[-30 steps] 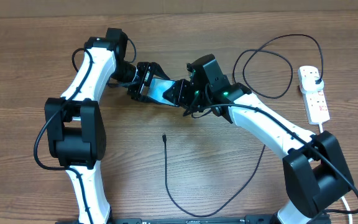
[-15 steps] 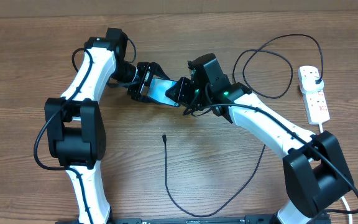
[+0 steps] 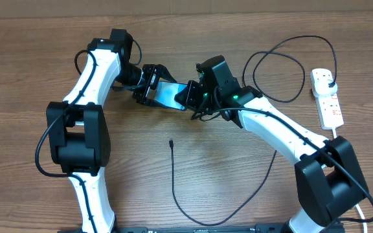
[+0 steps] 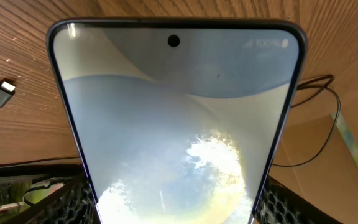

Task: Plug charger to phone and switch on socket

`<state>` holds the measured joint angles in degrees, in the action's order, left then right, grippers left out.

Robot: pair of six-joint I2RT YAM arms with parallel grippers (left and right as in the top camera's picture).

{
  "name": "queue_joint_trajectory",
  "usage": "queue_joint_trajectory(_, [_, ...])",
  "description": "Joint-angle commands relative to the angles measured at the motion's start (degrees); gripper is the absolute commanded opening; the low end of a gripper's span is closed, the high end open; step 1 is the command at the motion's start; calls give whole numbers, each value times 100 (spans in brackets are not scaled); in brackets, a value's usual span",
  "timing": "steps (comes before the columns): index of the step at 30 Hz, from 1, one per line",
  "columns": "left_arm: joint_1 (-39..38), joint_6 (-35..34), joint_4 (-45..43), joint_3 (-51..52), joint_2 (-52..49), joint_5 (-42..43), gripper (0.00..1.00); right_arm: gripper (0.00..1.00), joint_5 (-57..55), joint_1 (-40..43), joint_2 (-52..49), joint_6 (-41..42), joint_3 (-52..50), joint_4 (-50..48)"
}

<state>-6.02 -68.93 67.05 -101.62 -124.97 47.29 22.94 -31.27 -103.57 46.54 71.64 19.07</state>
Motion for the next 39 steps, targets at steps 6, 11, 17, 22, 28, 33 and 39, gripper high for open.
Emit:
queue_joint_trajectory(6, [-39, -31, 7, -177, -37, 229, 55, 4, 2, -17, -17, 37, 107, -98])
queue_joint_trajectory(11, [-39, -28, 7, -177, -37, 232, 66, 4, 2, -11, -17, 33, 109, -98])
queue_joint_trajectory(17, [-39, -4, 4, -177, -37, 227, 92, 4, 70, 52, -4, 35, 109, -92])
queue_joint_trajectory(22, [-28, 323, -2, -177, -37, 225, 100, 4, 111, 120, 87, 33, 109, -35])
queue_joint_trajectory(28, [13, 997, -122, -179, -37, 229, 100, 4, 111, 221, 339, -11, 109, 149])
queue_joint_trajectory(33, [76, 1928, -260, -179, -37, 236, 98, 4, 109, 382, 601, -39, 109, 402])
queue_joint_trajectory(39, [85, 3154, -299, -179, -37, 387, 97, 4, 109, 667, 962, -208, 109, 828])
